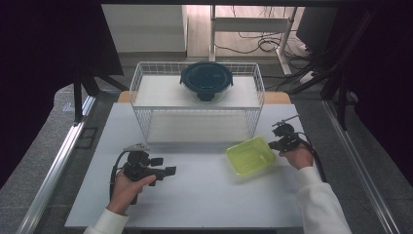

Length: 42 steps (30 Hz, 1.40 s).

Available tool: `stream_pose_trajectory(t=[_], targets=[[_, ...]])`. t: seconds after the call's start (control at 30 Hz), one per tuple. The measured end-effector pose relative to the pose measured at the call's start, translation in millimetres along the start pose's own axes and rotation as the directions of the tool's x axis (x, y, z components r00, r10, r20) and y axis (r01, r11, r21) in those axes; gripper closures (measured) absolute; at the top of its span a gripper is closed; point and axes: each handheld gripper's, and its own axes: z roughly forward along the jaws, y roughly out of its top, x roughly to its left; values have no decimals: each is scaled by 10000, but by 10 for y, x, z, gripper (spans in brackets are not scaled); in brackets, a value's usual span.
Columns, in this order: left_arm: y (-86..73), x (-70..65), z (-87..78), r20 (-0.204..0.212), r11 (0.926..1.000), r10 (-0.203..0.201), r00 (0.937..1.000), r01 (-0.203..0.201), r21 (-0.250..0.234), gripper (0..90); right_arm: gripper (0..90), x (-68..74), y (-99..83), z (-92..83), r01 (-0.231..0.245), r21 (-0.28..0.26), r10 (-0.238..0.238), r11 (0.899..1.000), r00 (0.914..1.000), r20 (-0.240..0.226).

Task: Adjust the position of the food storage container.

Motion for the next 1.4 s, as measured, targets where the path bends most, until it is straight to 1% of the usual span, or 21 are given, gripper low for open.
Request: stream_pose_trajectory(t=[0.13,0.2,0.3,0.43,0.53,0.6,0.67,0.83,0.9,1.03,1.07,1.1,1.13,1.17,1.27,1.33,1.4], targets=[[-1,-7,7,-2,10000,-24,10000,24,29,220,887,153,-52,-45,144,-26,-144,9999,9996,-238],[-4,-5,18,7,10000,-31,10000,31,60,220,887,223,-70,-67,103,-57,-105,9999,9993,-362],[-9,-10,35,33,9999,-34,10000,34,127,220,887,361,-104,-107,200,-104,-207,9997,9978,-637],[-12,-13,49,30,9999,-11,10000,10,167,220,887,488,-144,-127,348,-129,-357,9993,9964,-768],[-15,-11,54,26,9999,-59,10000,59,162,220,887,569,-171,-136,496,-201,-511,9986,9949,-866],[-16,-12,60,184,9998,-114,9998,111,174,220,887,631,-190,-139,578,-264,-599,9980,9947,-840],[-17,-16,63,246,9998,-126,9996,122,166,220,887,676,-202,-135,561,-364,-592,9978,9940,-915],[-17,-13,60,223,9998,-147,9996,143,157,220,887,788,-240,-120,482,-562,-543,9973,9920,-1137],[-19,-6,62,206,9997,-173,9996,170,147,220,887,846,-249,-110,438,-655,-526,9969,9888,-1395],[-29,3,77,147,9995,-240,9996,237,188,220,887,978,-244,-85,612,-787,-732,9950,9844,-1597],[-30,5,78,140,9995,-254,9996,251,188,220,887,1009,-241,-77,634,-826,-767,9946,9825,-1695],[-31,7,80,142,9995,-243,9996,240,186,220,887,1043,-239,-61,590,-882,-749,9943,9790,-1896],[-32,9,81,134,9995,-249,9996,246,189,220,887,1069,-237,-49,634,-919,-802,9938,9780,-1925],[-33,13,81,123,9995,-254,9996,251,183,220,887,1090,-235,-39,619,-955,-796,9935,9775,-1951],[-37,17,86,84,9994,-285,9996,283,198,220,887,1157,-218,-1,559,-1040,-778,9930,9723,-2206],[-39,21,89,67,9994,-274,9996,272,221,220,887,1195,-206,28,563,-971,-775,9937,9701,-2300],[-41,24,88,45,9993,-298,9995,297,222,220,887,1218,-206,51,490,-963,-724,9941,9639,-2564]])
